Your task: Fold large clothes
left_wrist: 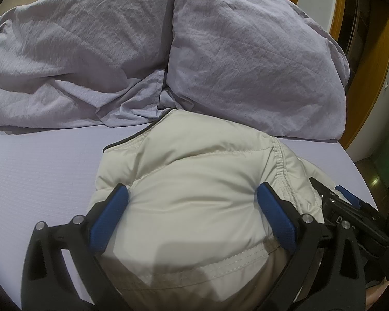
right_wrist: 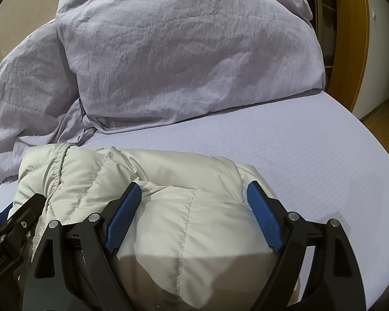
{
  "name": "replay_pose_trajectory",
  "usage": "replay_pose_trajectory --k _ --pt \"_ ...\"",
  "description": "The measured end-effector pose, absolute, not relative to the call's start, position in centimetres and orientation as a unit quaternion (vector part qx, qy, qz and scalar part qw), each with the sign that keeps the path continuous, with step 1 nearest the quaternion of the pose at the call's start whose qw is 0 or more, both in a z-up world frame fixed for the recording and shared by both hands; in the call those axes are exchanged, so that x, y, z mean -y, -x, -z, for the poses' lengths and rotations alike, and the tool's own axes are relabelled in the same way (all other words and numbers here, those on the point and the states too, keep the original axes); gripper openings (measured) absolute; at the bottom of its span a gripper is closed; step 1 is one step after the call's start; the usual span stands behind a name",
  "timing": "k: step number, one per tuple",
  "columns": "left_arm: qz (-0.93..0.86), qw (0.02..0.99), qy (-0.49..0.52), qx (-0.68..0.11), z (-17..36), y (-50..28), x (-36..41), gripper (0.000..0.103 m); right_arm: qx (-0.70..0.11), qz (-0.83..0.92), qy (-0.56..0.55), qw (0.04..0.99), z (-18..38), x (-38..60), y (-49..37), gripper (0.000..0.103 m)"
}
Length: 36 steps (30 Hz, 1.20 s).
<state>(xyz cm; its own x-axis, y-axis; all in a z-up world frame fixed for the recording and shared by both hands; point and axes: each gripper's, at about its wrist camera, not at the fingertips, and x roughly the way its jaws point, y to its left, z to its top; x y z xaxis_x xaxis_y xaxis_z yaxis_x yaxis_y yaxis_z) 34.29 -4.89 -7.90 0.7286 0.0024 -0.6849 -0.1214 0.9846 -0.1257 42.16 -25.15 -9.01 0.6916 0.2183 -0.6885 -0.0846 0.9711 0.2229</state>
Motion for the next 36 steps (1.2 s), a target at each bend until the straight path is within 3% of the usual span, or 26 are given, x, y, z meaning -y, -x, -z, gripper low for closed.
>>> replay_pose_trajectory --k 36 --pt "-0.033 0.927 0.082 -0.366 8.01 -34.34 4.89 0.099 -0.384 -0.084 -0.089 0.915 9.26 24.96 -42.55 0.087"
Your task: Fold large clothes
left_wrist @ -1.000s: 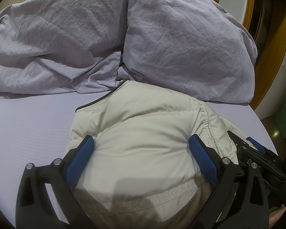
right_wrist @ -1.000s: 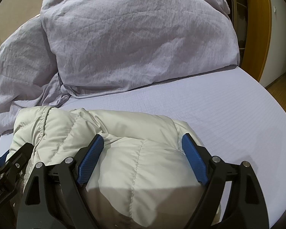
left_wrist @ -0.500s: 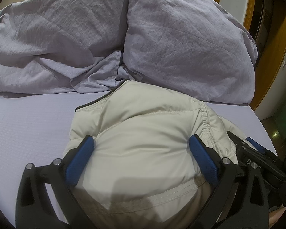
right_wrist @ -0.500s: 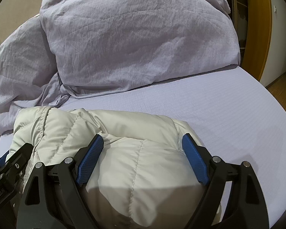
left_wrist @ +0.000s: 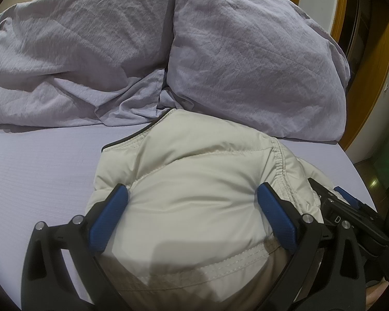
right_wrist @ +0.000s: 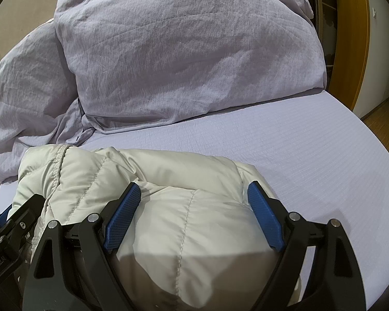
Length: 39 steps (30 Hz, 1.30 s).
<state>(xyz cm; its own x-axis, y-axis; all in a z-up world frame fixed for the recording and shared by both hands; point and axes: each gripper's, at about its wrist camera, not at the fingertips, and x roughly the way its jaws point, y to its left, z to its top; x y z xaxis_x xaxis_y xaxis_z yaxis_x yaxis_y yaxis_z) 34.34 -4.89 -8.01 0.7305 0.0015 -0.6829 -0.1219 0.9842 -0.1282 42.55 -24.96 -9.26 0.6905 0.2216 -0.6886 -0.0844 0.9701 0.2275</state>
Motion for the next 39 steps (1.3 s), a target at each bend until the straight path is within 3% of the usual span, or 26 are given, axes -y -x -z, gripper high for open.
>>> replay_pose_trajectory --k 16,24,39 --pt "-0.035 0.921 0.073 -0.382 7.6 -34.5 5.3 0.099 -0.407 -0.072 -0.085 0.907 8.7 25.6 -42.7 0.087" --pt "-0.019 0.922 0.112 -0.371 5.0 -31.7 4.4 0.099 -0.369 -0.095 -0.094 0.92 6.5 27.4 -38.5 0.073" --pt "-0.024 0.932 0.075 -0.355 7.5 -31.0 5.1 0.101 -0.351 -0.071 -0.051 0.932 8.6 25.7 -37.9 0.072"
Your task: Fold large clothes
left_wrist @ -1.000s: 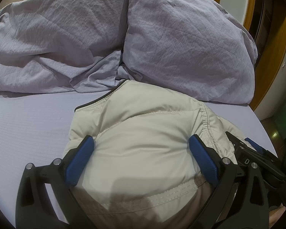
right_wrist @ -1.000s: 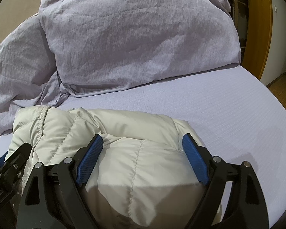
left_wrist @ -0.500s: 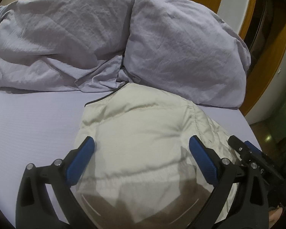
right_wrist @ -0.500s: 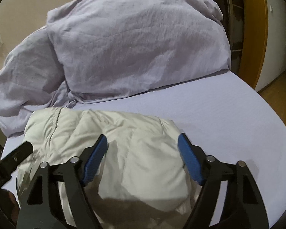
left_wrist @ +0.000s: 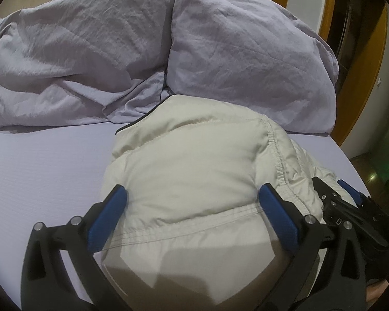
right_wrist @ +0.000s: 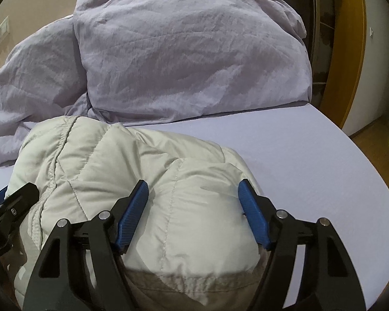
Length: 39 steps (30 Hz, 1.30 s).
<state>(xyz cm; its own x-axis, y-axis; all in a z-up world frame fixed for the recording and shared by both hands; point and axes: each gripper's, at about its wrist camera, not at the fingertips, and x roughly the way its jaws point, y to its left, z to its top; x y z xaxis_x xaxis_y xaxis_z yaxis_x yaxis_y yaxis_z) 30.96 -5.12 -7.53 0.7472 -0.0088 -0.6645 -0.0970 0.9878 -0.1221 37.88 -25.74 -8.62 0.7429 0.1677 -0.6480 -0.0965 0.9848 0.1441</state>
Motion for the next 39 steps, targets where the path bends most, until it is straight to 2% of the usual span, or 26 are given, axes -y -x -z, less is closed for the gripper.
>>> replay_pose_trajectory --k 8,13,21,30,39 --pt "-0.022 0.934 0.074 -0.35 7.8 -31.0 5.1 0.101 -0.345 -0.067 -0.05 0.935 9.0 25.6 -37.7 0.075" --pt "-0.023 0.935 0.073 -0.347 7.8 -30.9 5.2 0.101 -0.346 -0.062 -0.059 0.934 9.1 25.8 -37.8 0.08" --pt "-0.022 0.926 0.071 -0.371 7.0 -30.8 4.8 0.101 -0.398 -0.07 -0.111 0.908 9.1 27.9 -39.5 0.096" --pt "-0.013 0.89 0.188 -0.416 5.7 -28.9 -1.6 0.101 -0.474 -0.145 -0.192 0.847 8.7 32.1 -41.1 0.101" --pt "0.016 0.838 0.281 -0.467 8.8 -28.6 -4.3 0.101 -0.563 -0.219 -0.288 0.743 12.6 33.2 -42.7 0.102"
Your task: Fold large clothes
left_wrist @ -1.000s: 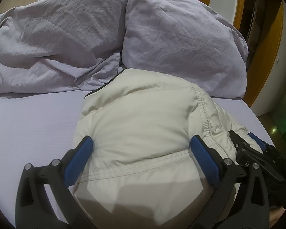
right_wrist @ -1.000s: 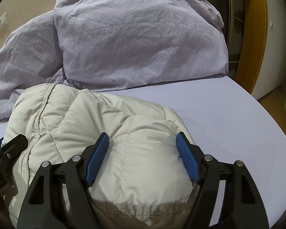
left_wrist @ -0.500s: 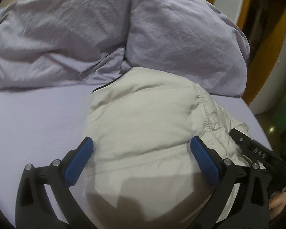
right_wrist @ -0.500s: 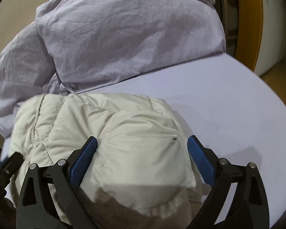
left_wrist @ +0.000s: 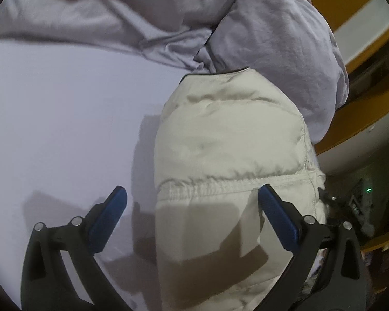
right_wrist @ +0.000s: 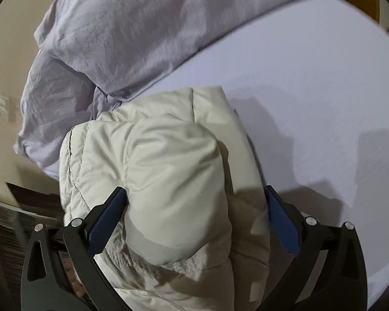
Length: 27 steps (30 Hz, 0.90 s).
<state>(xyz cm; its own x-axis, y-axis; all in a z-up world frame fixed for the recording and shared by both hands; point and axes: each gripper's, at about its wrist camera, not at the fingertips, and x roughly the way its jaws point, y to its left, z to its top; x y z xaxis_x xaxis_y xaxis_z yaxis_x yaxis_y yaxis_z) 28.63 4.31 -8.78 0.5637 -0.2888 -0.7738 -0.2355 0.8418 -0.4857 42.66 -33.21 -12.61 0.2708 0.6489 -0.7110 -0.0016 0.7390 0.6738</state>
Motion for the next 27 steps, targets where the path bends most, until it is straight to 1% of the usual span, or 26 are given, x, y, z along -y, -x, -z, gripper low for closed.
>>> replay_pose_trajectory --k 6,12,15,17,19,22,23,25,27 --pt "0.039 0.813 0.335 -0.474 10.3 -29.2 -4.8 0.101 -0.591 -0.246 -0.335 0.691 14.8 32.8 -43.3 0.102" --pt "0.062 0.794 0.381 -0.47 11.4 -29.8 -5.1 0.101 -0.591 -0.264 -0.343 0.681 15.3 32.2 -43.9 0.102" --pt "0.073 0.783 0.407 -0.465 11.9 -30.0 -5.2 0.096 -0.588 -0.27 -0.346 0.68 15.5 32.3 -43.9 0.102" --pt "0.079 0.781 0.413 -0.462 11.8 -30.0 -5.2 0.09 -0.584 -0.275 -0.353 0.678 15.6 32.0 -44.0 0.102" --pt "0.085 0.779 0.418 -0.46 11.5 -29.9 -5.5 0.08 -0.577 -0.282 -0.364 0.675 15.7 31.9 -44.0 0.097" --pt "0.094 0.78 0.419 -0.455 10.9 -30.1 -6.2 0.07 -0.568 -0.296 -0.376 0.669 15.7 31.6 -44.1 0.087" --pt "0.094 0.782 0.417 -0.452 10.5 -30.2 -6.7 0.069 -0.566 -0.302 -0.379 0.667 15.7 31.3 -44.2 0.082" --pt "0.092 0.787 0.412 -0.45 10.0 -30.5 -7.4 0.067 -0.562 -0.313 -0.386 0.662 15.7 30.1 -44.5 0.077" --pt "0.085 0.793 0.406 -0.447 9.4 -31.0 -8.8 0.067 -0.56 -0.321 -0.388 0.658 15.6 28.9 -44.7 0.074"
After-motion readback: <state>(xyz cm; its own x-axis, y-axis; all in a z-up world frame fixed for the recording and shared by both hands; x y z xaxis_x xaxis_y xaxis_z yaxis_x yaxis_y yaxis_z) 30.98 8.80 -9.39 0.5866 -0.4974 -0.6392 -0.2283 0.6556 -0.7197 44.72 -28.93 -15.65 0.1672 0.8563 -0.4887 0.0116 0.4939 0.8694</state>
